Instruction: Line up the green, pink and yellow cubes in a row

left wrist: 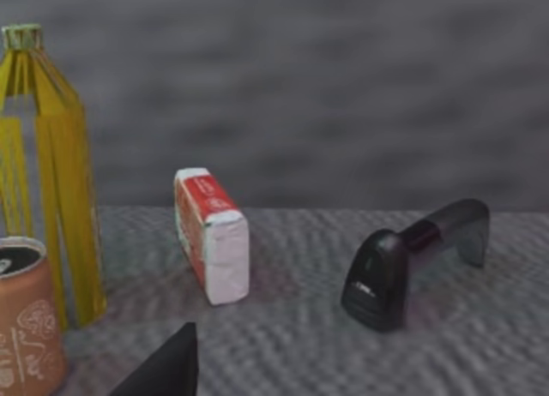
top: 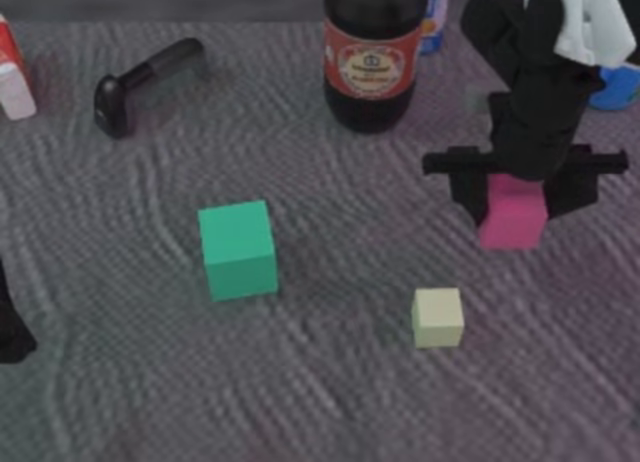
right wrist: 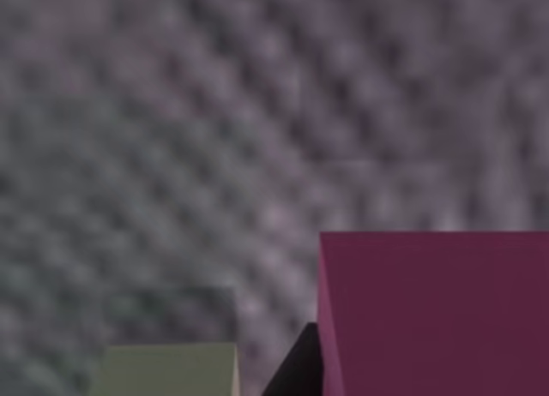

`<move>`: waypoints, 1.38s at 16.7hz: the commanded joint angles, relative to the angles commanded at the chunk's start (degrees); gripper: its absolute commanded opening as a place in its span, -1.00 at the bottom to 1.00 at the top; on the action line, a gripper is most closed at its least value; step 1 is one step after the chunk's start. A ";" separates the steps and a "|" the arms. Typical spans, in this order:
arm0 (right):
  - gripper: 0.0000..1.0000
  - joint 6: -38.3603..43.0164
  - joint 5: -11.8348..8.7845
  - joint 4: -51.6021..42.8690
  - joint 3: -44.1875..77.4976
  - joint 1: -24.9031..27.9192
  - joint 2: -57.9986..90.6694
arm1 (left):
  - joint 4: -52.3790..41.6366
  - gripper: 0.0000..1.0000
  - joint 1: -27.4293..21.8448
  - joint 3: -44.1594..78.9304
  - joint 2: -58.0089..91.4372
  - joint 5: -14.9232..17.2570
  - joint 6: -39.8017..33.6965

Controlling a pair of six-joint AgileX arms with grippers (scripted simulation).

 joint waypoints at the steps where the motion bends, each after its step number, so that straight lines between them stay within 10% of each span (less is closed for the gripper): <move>1: -1.00 2.61 0.05 -0.55 0.55 2.51 0.12 | 0.00 1.00 0.00 0.00 0.00 0.00 0.00; 8: -1.00 19.34 0.39 -3.62 3.68 19.83 -0.10 | 0.00 1.00 0.00 0.00 0.00 0.00 0.00; 23: -1.00 20.35 0.46 10.33 -6.19 20.79 3.83 | 0.00 1.00 0.00 0.00 0.00 0.00 0.00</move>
